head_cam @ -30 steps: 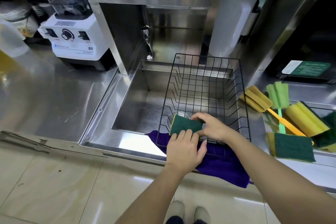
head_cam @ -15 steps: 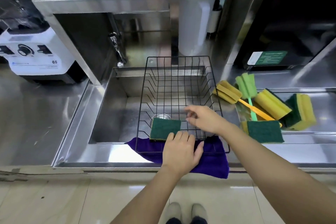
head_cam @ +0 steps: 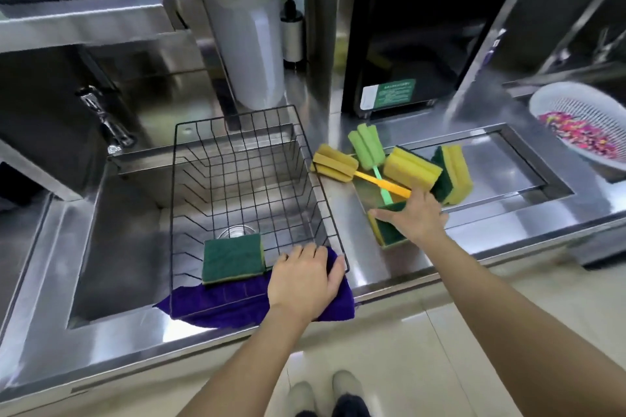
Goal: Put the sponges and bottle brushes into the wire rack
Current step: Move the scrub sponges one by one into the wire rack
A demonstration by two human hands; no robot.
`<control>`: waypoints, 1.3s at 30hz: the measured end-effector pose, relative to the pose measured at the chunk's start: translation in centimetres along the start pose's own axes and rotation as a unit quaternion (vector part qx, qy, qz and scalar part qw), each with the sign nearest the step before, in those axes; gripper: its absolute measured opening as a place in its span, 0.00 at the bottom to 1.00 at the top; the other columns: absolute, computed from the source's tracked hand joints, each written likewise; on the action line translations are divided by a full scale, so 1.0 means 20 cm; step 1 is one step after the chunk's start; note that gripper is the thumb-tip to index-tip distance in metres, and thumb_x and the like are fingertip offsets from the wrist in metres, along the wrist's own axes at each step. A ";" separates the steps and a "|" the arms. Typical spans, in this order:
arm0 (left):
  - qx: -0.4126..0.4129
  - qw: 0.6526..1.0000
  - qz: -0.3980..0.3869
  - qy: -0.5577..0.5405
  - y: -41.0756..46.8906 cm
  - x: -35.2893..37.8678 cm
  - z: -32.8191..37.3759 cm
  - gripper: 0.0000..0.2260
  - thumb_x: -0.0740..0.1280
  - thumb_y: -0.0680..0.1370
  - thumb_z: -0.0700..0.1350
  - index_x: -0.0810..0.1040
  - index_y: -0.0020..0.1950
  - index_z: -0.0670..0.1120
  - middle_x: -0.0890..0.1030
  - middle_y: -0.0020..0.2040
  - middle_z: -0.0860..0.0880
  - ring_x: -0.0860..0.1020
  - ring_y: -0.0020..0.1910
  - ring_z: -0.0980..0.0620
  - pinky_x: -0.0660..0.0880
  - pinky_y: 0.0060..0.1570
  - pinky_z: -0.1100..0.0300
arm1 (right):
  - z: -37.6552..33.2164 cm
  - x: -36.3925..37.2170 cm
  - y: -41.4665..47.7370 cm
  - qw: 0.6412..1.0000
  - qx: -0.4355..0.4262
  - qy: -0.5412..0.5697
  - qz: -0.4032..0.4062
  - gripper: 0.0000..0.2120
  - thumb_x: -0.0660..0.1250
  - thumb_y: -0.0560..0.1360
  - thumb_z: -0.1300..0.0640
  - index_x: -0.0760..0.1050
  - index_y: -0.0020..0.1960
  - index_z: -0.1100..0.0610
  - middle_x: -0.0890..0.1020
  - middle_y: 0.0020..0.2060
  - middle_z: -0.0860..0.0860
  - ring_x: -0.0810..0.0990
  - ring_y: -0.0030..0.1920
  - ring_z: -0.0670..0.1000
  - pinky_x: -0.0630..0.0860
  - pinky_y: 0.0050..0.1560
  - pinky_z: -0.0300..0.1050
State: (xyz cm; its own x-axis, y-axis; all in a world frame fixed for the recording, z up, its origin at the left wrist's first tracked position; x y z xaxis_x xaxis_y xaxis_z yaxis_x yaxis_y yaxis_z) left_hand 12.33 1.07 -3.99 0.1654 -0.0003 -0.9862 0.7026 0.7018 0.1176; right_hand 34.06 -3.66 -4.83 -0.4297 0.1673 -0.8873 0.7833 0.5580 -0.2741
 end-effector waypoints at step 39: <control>-0.121 0.988 0.097 0.007 -0.24 -0.15 -0.56 0.18 0.57 0.76 0.54 0.76 0.35 0.44 0.77 0.33 0.47 0.74 0.35 0.45 0.69 0.38 0.53 | -0.97 0.57 -0.25 0.829 0.013 0.488 -0.272 0.18 0.69 0.71 0.69 0.71 0.60 0.69 0.79 0.56 0.63 0.80 0.54 0.61 0.80 0.50 0.55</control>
State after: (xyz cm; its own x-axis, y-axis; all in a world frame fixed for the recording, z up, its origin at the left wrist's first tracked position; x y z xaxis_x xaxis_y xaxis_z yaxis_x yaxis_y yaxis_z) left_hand 0.62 5.65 -2.81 0.2704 0.1590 -0.9495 0.4718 0.8379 0.2746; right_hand 16.45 11.18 -6.42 -0.8717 0.4818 0.0894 0.3585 0.7514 -0.5540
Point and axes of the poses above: each hand's wrist, its own y-axis towards the middle knuckle, its own x-axis out of the palm, z = x × y, the point moved 9 cm from there along y, towards the middle knuckle
